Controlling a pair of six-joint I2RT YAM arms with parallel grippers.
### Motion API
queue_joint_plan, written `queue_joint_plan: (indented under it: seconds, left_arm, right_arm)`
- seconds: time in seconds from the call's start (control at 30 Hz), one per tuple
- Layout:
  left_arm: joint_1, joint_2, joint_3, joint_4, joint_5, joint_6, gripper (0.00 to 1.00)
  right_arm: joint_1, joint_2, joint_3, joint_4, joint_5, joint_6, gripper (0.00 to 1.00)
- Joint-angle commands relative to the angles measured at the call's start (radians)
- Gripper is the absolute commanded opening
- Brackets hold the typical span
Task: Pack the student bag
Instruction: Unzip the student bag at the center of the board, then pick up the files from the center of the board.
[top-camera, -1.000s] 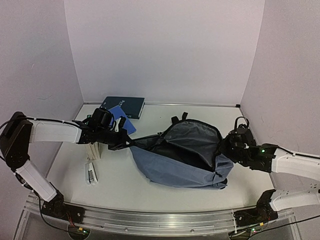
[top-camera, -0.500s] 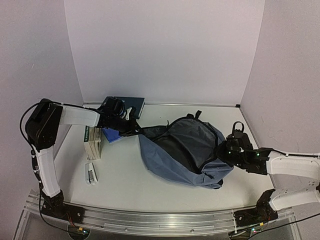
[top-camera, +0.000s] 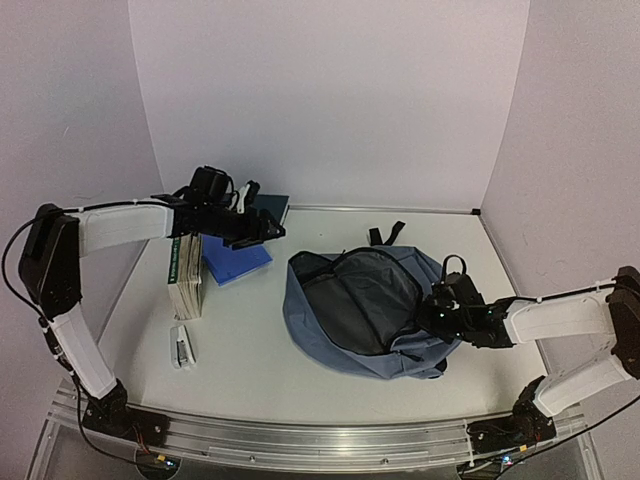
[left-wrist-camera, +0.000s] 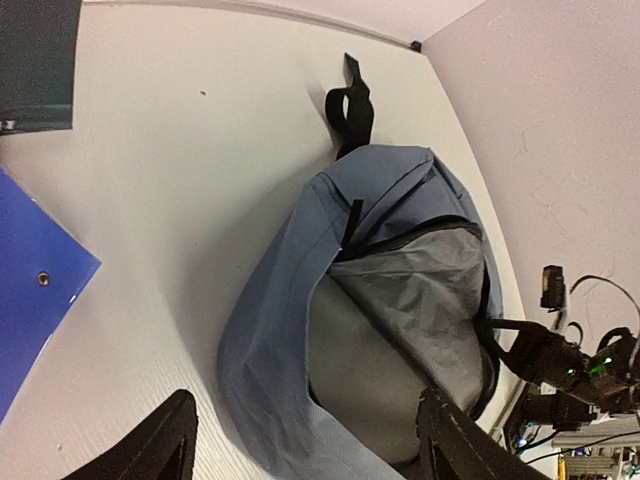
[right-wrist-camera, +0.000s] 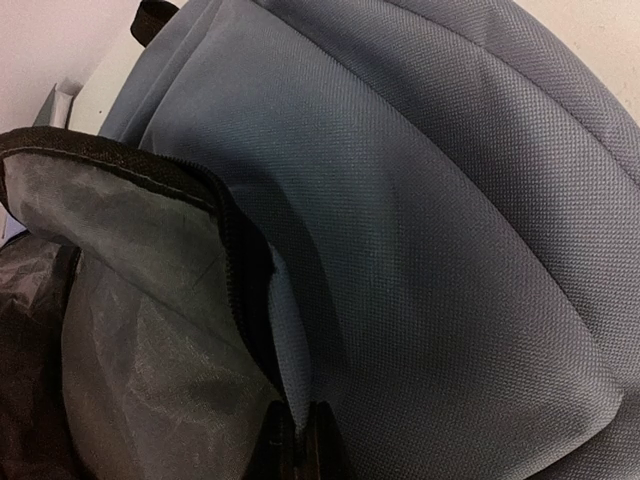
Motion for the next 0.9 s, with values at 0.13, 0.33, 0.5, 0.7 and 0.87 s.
queue_joint_plan:
  seconds: [0.13,0.33,0.5,0.7,0.87]
  left_arm:
    - [0.021,-0.162,0.026,-0.219,-0.126,0.032,0.84]
    - [0.026,-0.118,0.127,-0.286,-0.163,0.091,0.85]
    - [0.026,-0.043,0.239,-0.334,-0.246,0.154,0.86]
    - [0.024,0.061,0.356,-0.37,-0.297,0.212,0.86]
    - [0.02,0.188,0.455,-0.435,-0.412,0.232,0.86]
  right_arm:
    - [-0.003,-0.022,0.038,0.016,0.005,-0.094,0.28]
    - [-0.004,-0.157,0.04,0.011,-0.071,-0.234,0.69]
    - [-0.004,-0.203,0.111,-0.084,-0.063,-0.32,0.89]
    - [-0.005,-0.156,0.213,-0.188,-0.018,-0.379,0.96]
    - [-0.004,-0.127,0.252,-0.21,-0.015,-0.396,0.98]
